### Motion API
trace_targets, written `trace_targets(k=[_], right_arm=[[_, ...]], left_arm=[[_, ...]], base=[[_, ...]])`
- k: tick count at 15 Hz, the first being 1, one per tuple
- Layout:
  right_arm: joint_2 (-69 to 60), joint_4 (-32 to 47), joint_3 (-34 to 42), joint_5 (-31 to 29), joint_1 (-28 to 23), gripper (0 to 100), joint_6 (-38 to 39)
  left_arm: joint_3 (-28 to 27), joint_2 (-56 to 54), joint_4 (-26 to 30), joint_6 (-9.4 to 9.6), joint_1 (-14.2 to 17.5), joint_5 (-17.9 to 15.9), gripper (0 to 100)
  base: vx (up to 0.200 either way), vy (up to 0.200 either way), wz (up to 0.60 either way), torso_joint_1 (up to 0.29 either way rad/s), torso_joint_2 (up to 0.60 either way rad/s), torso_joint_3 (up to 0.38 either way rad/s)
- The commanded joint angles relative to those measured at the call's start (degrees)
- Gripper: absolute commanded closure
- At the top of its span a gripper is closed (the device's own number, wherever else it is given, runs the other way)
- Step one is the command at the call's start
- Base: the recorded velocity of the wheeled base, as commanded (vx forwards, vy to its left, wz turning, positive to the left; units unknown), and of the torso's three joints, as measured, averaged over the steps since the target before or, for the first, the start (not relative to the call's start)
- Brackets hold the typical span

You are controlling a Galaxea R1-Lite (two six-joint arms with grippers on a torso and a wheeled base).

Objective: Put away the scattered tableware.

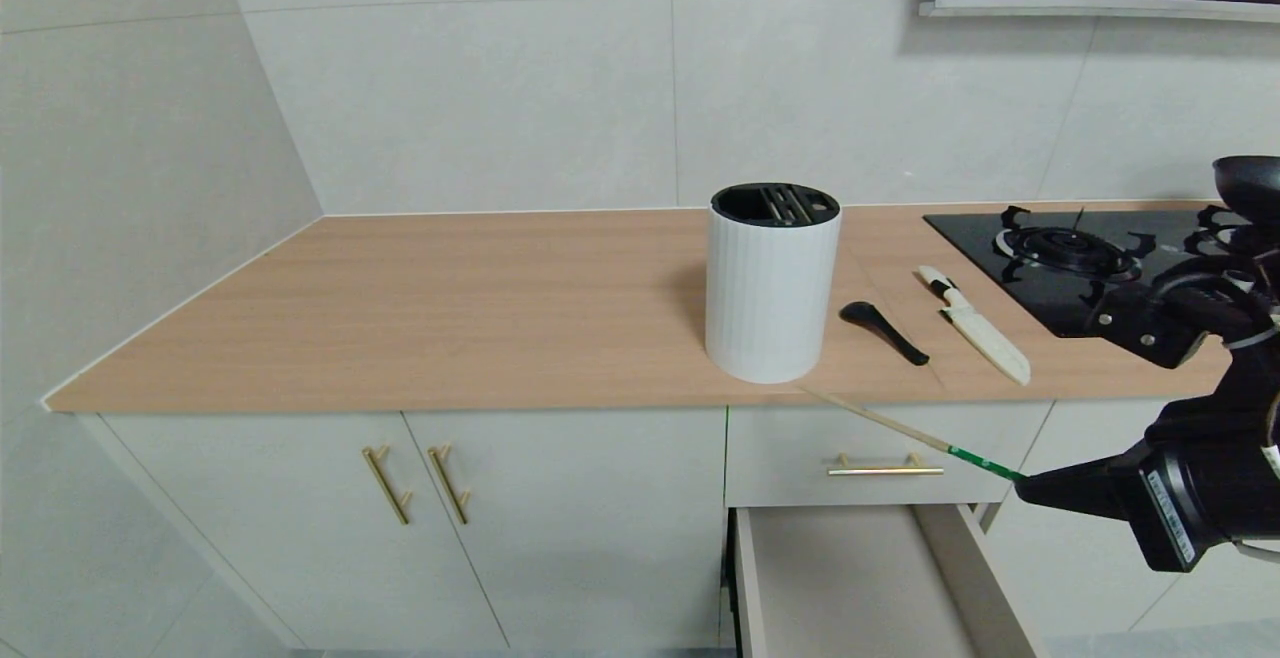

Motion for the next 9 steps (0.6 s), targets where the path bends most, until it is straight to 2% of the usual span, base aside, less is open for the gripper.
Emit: trace_targets(k=[1,5,9], right_arm=[[1.2,-0.1,0.5,0.0,1.0,100,0.0],[2.5,-0.1,0.6,-0.1,1.4,100,0.0],[3.0,-0.1,1.0,-0.3,1.6,100,0.0]], left_arm=[[0.0,0.0,0.0,-0.01,0.0,0.0,0],[0.0,0.0,0.0,-0.01,0.0,0.0,0],[0.0,0.0,0.0,-0.01,0.0,0.0,0]], base=[[0.0,0.0,0.0,0.0,0.0,0.0],[0.0,0.0,0.0,0.0,0.0,0.0],[0.0,0.0,0.0,-0.163,0.37,0.205]])
